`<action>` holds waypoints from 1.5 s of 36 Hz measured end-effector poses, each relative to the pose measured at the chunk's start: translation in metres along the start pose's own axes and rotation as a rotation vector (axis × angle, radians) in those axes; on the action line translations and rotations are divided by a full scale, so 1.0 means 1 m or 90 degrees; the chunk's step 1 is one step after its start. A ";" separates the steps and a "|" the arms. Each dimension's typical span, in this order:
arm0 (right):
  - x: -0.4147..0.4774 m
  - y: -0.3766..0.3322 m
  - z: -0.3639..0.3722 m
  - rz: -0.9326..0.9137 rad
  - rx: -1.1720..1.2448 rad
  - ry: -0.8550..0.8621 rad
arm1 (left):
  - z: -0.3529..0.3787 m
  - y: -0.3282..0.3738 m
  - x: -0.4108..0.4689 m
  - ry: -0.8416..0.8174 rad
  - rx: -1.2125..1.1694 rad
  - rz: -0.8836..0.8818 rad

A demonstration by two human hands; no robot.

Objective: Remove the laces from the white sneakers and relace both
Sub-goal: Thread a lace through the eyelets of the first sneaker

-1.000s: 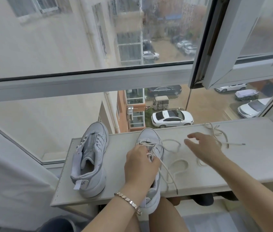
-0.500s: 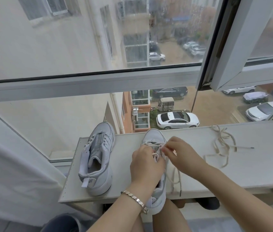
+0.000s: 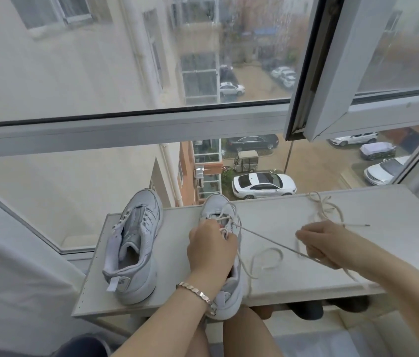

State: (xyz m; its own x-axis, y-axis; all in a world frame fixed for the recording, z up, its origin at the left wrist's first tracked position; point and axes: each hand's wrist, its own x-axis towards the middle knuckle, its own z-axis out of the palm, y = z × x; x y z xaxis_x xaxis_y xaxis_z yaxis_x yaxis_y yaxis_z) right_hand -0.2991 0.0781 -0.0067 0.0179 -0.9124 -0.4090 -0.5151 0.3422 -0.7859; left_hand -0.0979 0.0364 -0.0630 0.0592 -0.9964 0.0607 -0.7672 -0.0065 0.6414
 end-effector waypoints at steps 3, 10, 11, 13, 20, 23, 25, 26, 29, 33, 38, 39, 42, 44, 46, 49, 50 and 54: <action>0.022 0.000 0.022 0.005 -0.184 0.145 | 0.000 -0.002 -0.001 -0.001 -0.015 0.003; 0.066 -0.024 0.074 -0.117 -0.259 0.110 | 0.000 -0.001 0.000 0.001 -0.016 0.007; 0.071 -0.024 0.080 -0.111 -0.266 0.089 | 0.000 -0.001 0.000 0.003 -0.015 0.003; 0.079 -0.025 0.088 -0.113 -0.255 0.085 | 0.000 -0.001 0.000 0.009 -0.016 -0.001; 0.084 -0.029 0.084 -0.129 -0.247 0.071 | 0.002 -0.001 0.000 0.014 -0.009 0.015; 0.086 -0.030 0.081 -0.102 -0.155 0.035 | 0.000 0.000 -0.001 0.012 -0.018 0.018; 0.087 -0.030 0.080 -0.059 -0.067 0.005 | 0.000 0.001 -0.001 0.008 -0.021 0.018; 0.087 -0.030 0.079 -0.045 -0.026 -0.003 | 0.000 0.001 -0.001 0.006 -0.022 0.020; 0.086 -0.032 0.079 -0.058 0.036 0.025 | -0.001 -0.001 -0.002 0.006 -0.029 0.026; 0.076 -0.031 0.080 -0.193 -0.108 0.182 | 0.000 -0.001 -0.002 0.010 -0.037 0.014; 0.041 -0.023 0.076 -0.410 -0.069 0.072 | 0.000 0.000 0.002 0.005 -0.032 -0.014; 0.033 -0.020 0.072 -0.436 -0.062 0.054 | -0.001 -0.001 0.003 0.009 -0.033 -0.018; 0.015 -0.008 0.059 -0.459 -0.073 0.039 | 0.000 -0.002 0.004 0.020 -0.050 -0.027; 0.010 0.003 0.051 -0.418 -0.049 0.029 | 0.001 0.000 0.003 0.019 -0.054 -0.033; 0.008 0.012 0.047 -0.362 0.005 0.006 | 0.002 0.001 0.002 0.019 -0.049 -0.034; 0.011 0.018 0.047 -0.288 0.087 -0.027 | 0.002 0.002 0.001 0.022 -0.050 -0.021; 0.014 0.017 0.047 -0.265 0.103 -0.029 | 0.001 0.002 0.001 0.024 -0.051 -0.017; 0.029 0.006 0.047 -0.184 0.011 -0.025 | -0.001 0.001 -0.002 0.011 -0.045 0.003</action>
State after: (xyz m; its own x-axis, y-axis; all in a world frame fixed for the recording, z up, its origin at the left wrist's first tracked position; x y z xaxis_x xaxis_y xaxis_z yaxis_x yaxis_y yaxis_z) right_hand -0.2617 0.0644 -0.0452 0.1955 -0.9632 -0.1844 -0.4690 0.0734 -0.8801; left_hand -0.0981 0.0383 -0.0620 0.0666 -0.9948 0.0773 -0.7202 0.0056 0.6937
